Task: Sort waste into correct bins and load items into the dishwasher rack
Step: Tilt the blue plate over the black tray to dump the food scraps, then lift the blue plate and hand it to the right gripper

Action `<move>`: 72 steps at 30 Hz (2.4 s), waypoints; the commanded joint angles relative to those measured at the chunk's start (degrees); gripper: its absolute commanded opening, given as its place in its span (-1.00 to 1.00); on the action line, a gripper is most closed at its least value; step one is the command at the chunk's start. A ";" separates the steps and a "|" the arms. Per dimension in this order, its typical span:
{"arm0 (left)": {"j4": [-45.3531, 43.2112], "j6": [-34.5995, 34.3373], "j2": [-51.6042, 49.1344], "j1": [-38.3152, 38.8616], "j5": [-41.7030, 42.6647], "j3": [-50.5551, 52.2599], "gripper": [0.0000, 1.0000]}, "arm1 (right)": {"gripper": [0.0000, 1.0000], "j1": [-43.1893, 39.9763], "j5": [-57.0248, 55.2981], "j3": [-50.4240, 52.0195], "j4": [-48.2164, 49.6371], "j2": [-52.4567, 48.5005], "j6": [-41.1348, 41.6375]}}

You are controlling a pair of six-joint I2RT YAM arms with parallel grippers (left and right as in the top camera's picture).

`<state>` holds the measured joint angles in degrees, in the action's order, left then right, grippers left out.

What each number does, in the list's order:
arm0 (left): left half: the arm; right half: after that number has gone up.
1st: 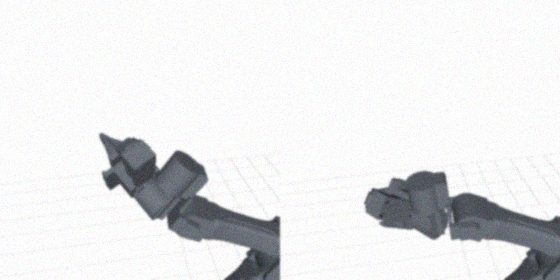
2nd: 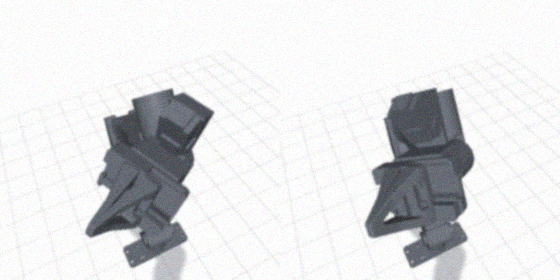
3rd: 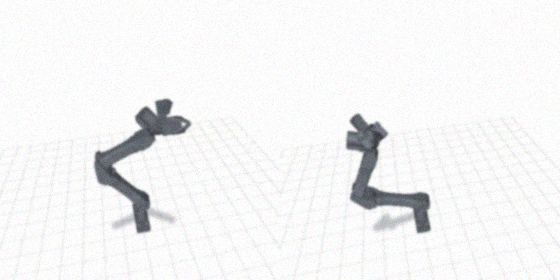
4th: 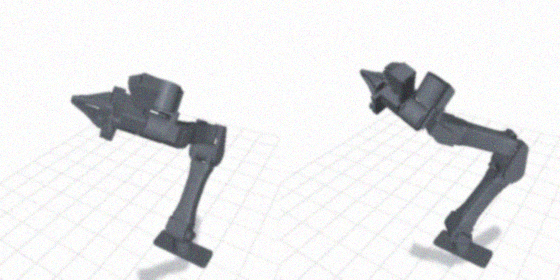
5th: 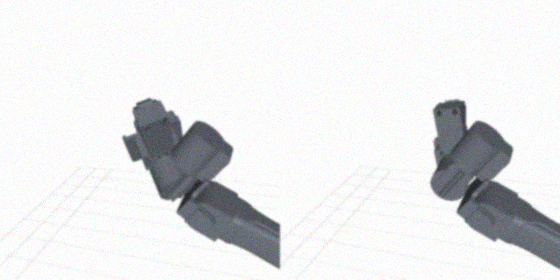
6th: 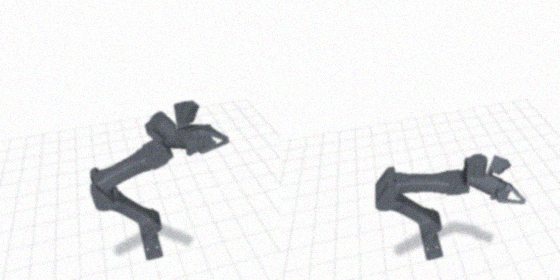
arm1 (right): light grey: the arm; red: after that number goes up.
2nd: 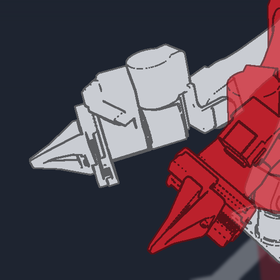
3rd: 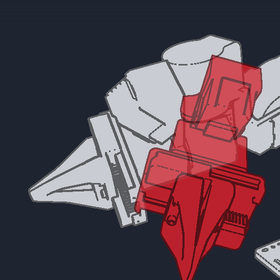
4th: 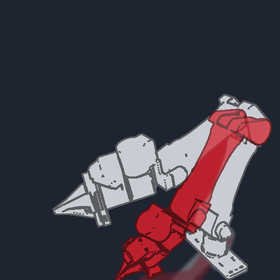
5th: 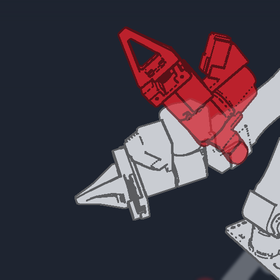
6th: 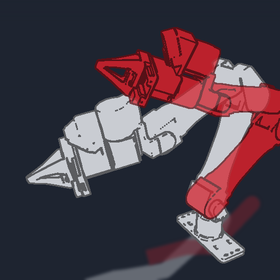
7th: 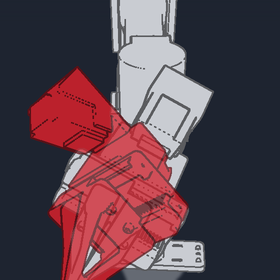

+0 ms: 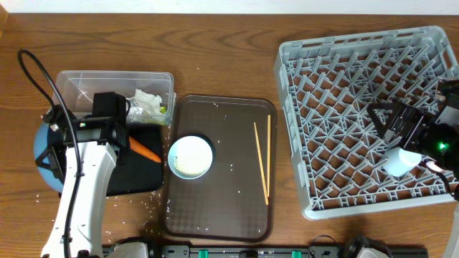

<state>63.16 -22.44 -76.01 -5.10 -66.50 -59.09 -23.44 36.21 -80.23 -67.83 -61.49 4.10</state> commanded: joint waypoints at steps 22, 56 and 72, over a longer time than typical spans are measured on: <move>8.04 4.37 21.11 0.57 36.46 -9.94 -0.88 | 0.99 2.45 6.43 -0.28 -0.83 -0.02 -2.95; -13.18 2.60 26.91 18.82 79.93 -13.42 -0.88 | -0.11 55.49 -15.08 -0.28 26.97 -13.03 8.33; -20.48 1.84 21.77 26.40 78.31 -13.42 0.14 | -0.98 55.28 -29.27 -0.31 27.76 -11.87 8.63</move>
<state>43.90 -19.75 -54.72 20.40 9.23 -72.05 31.64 12.45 -80.23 -39.24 -74.43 13.19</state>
